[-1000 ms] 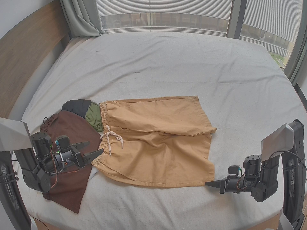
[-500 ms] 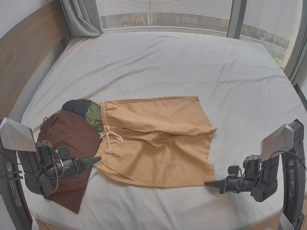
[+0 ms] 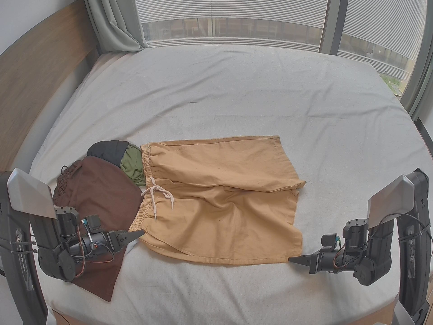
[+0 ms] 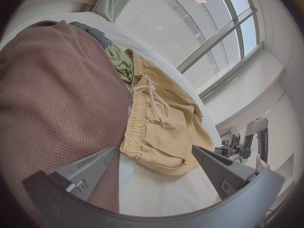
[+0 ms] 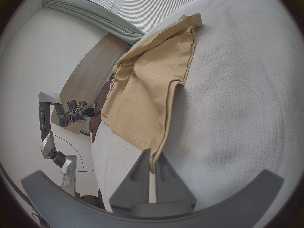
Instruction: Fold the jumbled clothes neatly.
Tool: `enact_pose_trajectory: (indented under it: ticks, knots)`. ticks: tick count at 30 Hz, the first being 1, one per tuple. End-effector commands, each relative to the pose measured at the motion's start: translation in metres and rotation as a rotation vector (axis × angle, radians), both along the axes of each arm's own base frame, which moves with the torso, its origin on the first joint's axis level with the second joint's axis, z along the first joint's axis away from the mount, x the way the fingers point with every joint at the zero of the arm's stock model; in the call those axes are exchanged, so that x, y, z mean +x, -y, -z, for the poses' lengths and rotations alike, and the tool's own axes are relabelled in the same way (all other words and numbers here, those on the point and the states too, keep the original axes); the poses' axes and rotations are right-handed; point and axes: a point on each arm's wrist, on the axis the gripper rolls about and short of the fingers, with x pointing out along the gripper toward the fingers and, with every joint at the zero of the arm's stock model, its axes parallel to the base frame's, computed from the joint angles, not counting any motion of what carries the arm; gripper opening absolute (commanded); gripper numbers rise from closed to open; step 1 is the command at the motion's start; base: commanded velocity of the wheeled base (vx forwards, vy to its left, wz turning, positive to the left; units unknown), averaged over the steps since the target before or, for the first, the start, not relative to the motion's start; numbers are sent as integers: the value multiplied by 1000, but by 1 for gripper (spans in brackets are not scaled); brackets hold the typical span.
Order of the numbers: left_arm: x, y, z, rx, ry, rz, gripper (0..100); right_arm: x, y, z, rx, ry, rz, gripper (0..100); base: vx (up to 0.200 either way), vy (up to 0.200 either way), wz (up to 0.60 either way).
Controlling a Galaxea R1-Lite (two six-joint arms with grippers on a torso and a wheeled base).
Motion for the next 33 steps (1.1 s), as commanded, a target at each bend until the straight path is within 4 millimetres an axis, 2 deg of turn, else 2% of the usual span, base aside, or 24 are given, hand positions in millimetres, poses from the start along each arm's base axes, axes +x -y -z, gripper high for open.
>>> enact_pose_trajectory:
  ticks: [1,8,16,17,26,33]
  knots:
    - [3,1,8,-1,-15,2,100,0,0,0,0,-1,0,0,0,0,0]
    - [13,5,17,-5,-15,12,100,0,0,0,0,-1,0,0,0,0,0]
    - [18,9,17,-3,-9,-10,100,0,1,0,0,-1,3,0,0,0,0]
    - [19,8,17,-3,-9,-11,0,0,1,0,0,-1,3,0,0,0,0]
    - [22,6,17,-2,4,-17,0,-2,2,-1,-1,-4,4,0,0,0,0]
    - [12,10,15,6,-14,1,0,-6,8,-12,-9,19,19,0,0,0,0]
